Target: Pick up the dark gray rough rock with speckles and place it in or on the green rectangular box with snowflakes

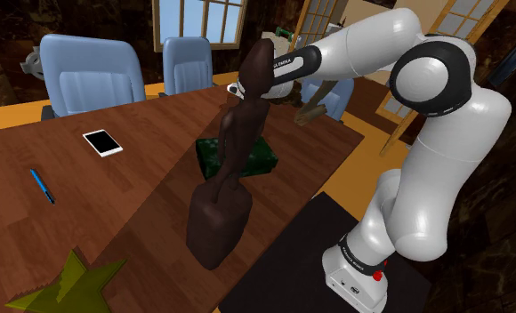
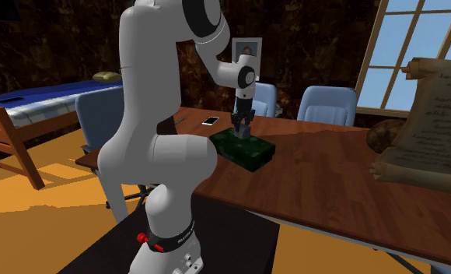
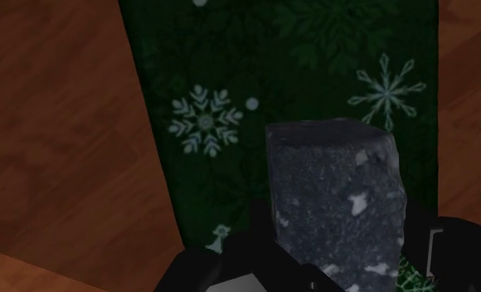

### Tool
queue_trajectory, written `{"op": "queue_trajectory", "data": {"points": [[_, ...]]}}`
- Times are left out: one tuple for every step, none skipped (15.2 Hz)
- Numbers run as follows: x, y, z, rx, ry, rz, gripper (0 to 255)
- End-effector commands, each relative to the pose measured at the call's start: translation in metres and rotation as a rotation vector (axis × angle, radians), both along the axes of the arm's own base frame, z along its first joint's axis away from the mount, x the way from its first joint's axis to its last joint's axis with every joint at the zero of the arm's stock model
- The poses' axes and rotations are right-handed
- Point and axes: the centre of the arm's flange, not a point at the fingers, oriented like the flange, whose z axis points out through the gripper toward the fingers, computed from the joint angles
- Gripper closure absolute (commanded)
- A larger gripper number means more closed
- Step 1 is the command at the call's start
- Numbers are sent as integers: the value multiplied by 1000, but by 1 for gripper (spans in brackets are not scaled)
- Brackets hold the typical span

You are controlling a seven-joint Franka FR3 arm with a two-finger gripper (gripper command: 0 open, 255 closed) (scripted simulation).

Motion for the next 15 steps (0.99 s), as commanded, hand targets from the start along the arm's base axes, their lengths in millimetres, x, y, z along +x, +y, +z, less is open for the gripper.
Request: {"op": "queue_trajectory", "data": {"points": [[-1, 0, -14, 0, -1, 0, 255], [-1, 0, -14, 0, -1, 0, 255], [-1, 0, -14, 0, -1, 0, 255], [-1, 0, -14, 0, -1, 0, 255], [-1, 0, -14, 0, -1, 0, 255], [-1, 0, -14, 0, -1, 0, 255], [-1, 0, -14, 0, -1, 0, 255], [-1, 0, -14, 0, -1, 0, 255], [-1, 0, -14, 0, -1, 0, 255], [-1, 0, -14, 0, -1, 0, 0], [-1, 0, -14, 0, -1, 0, 0], [-1, 0, -14, 0, -1, 0, 0], [-1, 0, -14, 0, -1, 0, 0], [-1, 0, -14, 0, -1, 0, 0], [-1, 0, -14, 0, -1, 0, 0]]}}
